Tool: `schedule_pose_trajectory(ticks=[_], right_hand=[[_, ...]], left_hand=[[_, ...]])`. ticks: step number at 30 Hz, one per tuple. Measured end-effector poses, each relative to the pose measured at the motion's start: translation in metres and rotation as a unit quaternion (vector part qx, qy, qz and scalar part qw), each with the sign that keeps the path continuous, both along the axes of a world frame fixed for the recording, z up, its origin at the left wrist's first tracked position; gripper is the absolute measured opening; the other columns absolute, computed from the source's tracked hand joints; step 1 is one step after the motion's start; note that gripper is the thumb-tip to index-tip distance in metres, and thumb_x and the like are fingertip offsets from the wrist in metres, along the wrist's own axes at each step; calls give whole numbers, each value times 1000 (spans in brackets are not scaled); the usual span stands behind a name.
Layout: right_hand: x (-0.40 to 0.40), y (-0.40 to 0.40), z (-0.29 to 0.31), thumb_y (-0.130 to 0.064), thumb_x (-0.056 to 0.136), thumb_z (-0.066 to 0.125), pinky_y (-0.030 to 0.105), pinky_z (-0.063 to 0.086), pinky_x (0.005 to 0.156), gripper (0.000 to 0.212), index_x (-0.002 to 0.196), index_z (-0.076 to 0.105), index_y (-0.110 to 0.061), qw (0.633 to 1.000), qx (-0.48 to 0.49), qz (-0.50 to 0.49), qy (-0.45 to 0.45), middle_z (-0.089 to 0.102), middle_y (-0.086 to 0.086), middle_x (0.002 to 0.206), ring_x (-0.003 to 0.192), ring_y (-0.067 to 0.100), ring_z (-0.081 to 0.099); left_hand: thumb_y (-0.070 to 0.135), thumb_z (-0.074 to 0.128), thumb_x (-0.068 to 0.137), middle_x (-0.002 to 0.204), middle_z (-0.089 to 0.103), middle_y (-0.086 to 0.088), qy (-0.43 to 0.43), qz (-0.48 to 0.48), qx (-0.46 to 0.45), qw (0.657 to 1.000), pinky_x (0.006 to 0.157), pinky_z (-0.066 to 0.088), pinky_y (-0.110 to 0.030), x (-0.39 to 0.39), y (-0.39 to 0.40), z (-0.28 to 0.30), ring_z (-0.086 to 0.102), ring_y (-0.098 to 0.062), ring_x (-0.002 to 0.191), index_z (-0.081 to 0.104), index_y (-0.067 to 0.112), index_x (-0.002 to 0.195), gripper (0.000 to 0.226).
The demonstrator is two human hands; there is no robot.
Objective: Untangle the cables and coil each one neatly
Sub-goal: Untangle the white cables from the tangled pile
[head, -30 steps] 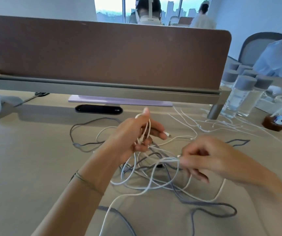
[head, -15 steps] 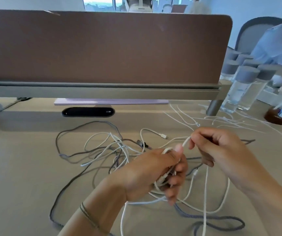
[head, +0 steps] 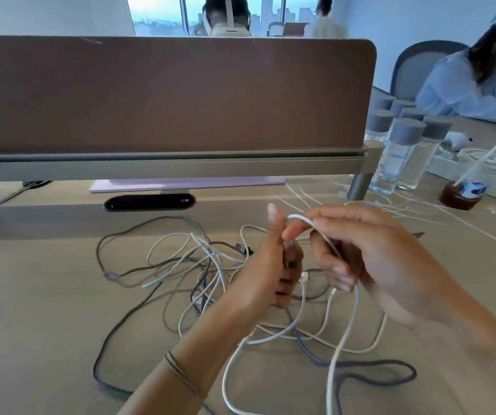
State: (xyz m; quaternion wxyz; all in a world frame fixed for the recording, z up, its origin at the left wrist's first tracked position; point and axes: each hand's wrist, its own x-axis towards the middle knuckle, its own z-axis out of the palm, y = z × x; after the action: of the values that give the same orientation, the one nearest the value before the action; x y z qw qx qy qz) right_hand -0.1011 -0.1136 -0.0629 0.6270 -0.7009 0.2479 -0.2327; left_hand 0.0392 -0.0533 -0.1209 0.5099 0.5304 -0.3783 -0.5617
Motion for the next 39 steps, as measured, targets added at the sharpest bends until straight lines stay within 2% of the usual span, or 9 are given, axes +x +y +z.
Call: schedule_pose_trajectory(ticks=[5, 10, 14, 20, 23, 26, 30, 33, 39], right_hand=[[9, 16, -6, -35, 100, 53, 32, 39, 49, 43, 81, 70, -1, 996, -19, 55, 70, 52, 10, 51, 47, 24, 43], [19, 24, -21, -46, 103, 50, 28, 42, 53, 55, 65, 64, -9, 981, -95, 20, 167, 57, 7, 49, 42, 20, 48], [23, 22, -26, -52, 99, 53, 23, 36, 50, 59, 56, 63, -13, 972, -146, -26, 184, 49, -1, 39, 35, 11, 41], [10, 26, -36, -35, 100, 55, 26, 13, 47, 45, 61, 58, -13, 983, 107, 88, 119, 24, -1, 48, 45, 13, 16], [-13, 25, -33, -29, 97, 52, 30, 18, 54, 36, 67, 56, -10, 968, 212, 122, 55, 23, -1, 49, 48, 16, 22], [-26, 30, -30, -25, 94, 53, 35, 28, 62, 31, 70, 59, -7, 973, 213, 85, -12, 26, -1, 46, 47, 18, 31], [-21, 54, -32, -23, 101, 46, 33, 27, 58, 30, 78, 59, -8, 986, 150, 61, -33, 21, -1, 50, 47, 18, 21], [-20, 76, -34, -20, 106, 42, 33, 23, 56, 30, 85, 57, -5, 990, 119, 65, -23, 22, 2, 52, 50, 20, 18], [-16, 92, -54, -24, 107, 46, 22, 18, 46, 33, 82, 59, -7, 996, 71, 54, 14, 27, 1, 53, 47, 12, 20]], left_hand=[[95, 34, 72, 57, 37, -35, 31, -12, -42, 999, 66, 45, -49, 15, 3, 4, 45, -51, 56, 41, -1, 69, 96], [52, 63, 88, 73, 43, -10, 30, 69, -140, 987, 42, 41, -29, 15, 6, 10, 44, -25, 50, 46, 14, 86, 42], [47, 54, 96, 65, 44, -1, 94, 196, -201, 955, 60, 41, -28, 13, 3, 17, 44, -15, 58, 46, 13, 78, 39], [62, 37, 98, 55, 40, 2, 223, 235, -115, 939, 34, 25, -21, 24, 18, 26, 32, -11, 40, 44, 17, 72, 52], [62, 38, 99, 55, 44, 2, 226, 205, -75, 949, 31, 21, -19, 34, 37, 24, 31, -8, 37, 50, 15, 76, 54], [53, 52, 97, 60, 46, 2, 229, 192, -76, 951, 35, 24, -16, 34, 51, 23, 35, -6, 43, 53, 15, 77, 43], [17, 61, 94, 69, 51, -2, 262, 177, -131, 940, 44, 37, -16, 16, 66, 22, 45, -8, 55, 55, 10, 89, 10], [26, 45, 105, 65, 46, 0, 322, 184, -159, 915, 41, 36, -17, 9, 78, 22, 42, -8, 51, 57, 10, 91, 24], [46, 39, 105, 58, 44, 2, 300, 235, -114, 918, 36, 38, -17, 8, 97, 7, 44, -9, 44, 48, 16, 74, 44]])
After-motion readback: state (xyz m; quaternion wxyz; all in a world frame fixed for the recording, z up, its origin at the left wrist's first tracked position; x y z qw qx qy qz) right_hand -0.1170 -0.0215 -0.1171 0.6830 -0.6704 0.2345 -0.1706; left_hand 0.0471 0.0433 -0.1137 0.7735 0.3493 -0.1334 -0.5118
